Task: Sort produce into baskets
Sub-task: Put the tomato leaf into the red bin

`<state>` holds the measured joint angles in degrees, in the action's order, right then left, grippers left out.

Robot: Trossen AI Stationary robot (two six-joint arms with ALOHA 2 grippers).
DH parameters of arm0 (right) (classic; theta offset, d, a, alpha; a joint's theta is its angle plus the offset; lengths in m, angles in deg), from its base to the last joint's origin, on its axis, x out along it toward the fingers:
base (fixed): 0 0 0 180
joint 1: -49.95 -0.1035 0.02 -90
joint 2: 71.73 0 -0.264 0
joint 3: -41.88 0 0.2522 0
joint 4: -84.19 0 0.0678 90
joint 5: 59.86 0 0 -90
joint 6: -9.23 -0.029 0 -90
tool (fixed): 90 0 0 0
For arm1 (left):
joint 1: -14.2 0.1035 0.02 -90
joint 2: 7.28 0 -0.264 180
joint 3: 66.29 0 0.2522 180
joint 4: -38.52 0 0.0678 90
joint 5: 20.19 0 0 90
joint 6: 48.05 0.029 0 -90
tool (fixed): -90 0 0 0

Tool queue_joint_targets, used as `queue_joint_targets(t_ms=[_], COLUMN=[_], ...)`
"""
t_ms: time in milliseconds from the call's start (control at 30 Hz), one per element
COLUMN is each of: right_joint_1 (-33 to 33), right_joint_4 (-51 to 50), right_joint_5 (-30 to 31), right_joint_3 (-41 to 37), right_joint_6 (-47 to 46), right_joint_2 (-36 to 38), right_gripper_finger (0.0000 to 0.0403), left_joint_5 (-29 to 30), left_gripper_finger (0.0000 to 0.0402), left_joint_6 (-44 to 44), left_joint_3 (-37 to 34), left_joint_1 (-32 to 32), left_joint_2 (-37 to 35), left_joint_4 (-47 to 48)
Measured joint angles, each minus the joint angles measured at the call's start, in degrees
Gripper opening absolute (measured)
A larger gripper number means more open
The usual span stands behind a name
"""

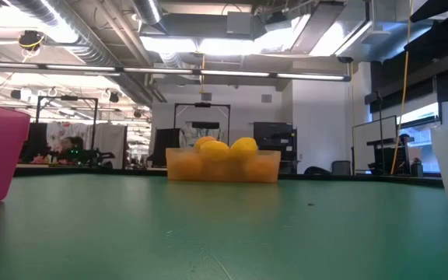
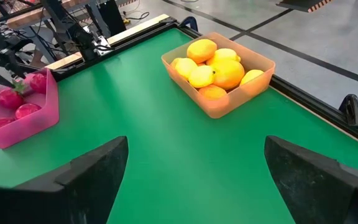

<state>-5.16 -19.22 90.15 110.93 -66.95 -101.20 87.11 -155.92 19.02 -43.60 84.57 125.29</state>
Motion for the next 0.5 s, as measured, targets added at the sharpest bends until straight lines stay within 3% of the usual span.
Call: queue_joint_targets(t_ms=[133, 367, 500], right_joint_1=[0.00, 0.00, 0.00], right_joint_4=[0.00, 0.00, -0.01], right_joint_5=[0.00, -0.26, -0.60], right_joint_3=[0.00, 0.00, 0.00], right_joint_6=[-0.02, -0.02, -0.02], right_joint_2=[0.00, 0.00, 0.00], right_gripper_finger=[0.0374, 0.0374, 0.0374], left_joint_5=[0.57, 0.24, 5.05], left_gripper_finger=[0.0186, 0.0186, 0.0186], left_joint_6=[2.05, 2.43, -1.12], left_joint_3=[-3.50, -11.47, -11.73], left_joint_1=[1.93, 3.96, 3.44], left_joint_2=[0.00, 0.02, -0.26], left_joint_4=[-2.30, -14.80, -14.29])
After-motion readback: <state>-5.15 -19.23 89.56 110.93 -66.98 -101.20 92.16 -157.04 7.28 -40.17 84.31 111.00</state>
